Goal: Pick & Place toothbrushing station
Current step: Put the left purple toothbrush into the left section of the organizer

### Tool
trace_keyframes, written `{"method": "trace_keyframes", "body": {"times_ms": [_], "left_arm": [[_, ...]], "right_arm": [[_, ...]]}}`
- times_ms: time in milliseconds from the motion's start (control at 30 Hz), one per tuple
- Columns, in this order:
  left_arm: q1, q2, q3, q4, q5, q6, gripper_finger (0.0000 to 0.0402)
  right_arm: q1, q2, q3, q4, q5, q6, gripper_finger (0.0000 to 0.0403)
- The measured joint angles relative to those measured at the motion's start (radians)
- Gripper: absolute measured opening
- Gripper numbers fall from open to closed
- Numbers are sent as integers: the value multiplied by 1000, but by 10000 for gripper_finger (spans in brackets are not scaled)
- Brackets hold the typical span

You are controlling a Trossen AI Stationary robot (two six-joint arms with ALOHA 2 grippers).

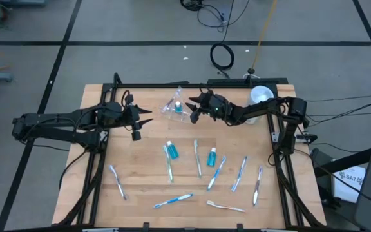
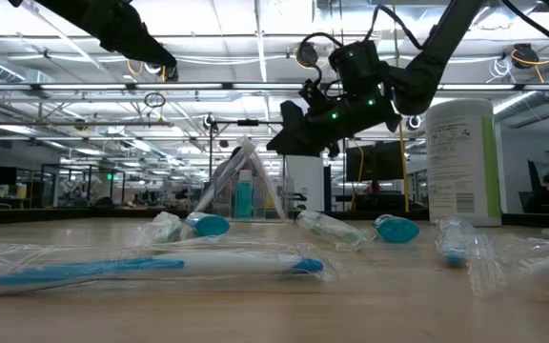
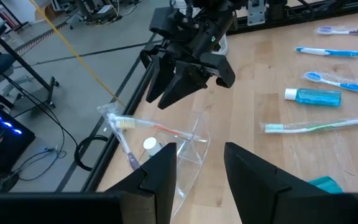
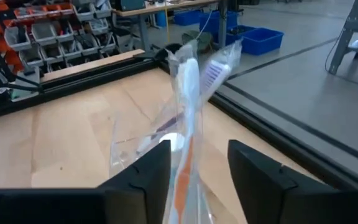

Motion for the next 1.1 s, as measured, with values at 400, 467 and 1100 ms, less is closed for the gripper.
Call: {"method": "trace_keyframes", "body": {"times_ms": [400,467,1100], "left_arm": [[0,0,0,-2,0,-143,141],[0,0,0,-7,0,-201,141],[-154,79,0,-166,87,-852,140]], "right_arm": [[98,-188,0,-187,3,-112,179],[120,-219,0,-238,3,-83,175],[201,-312,-42,-499,2,-181,178]]}}
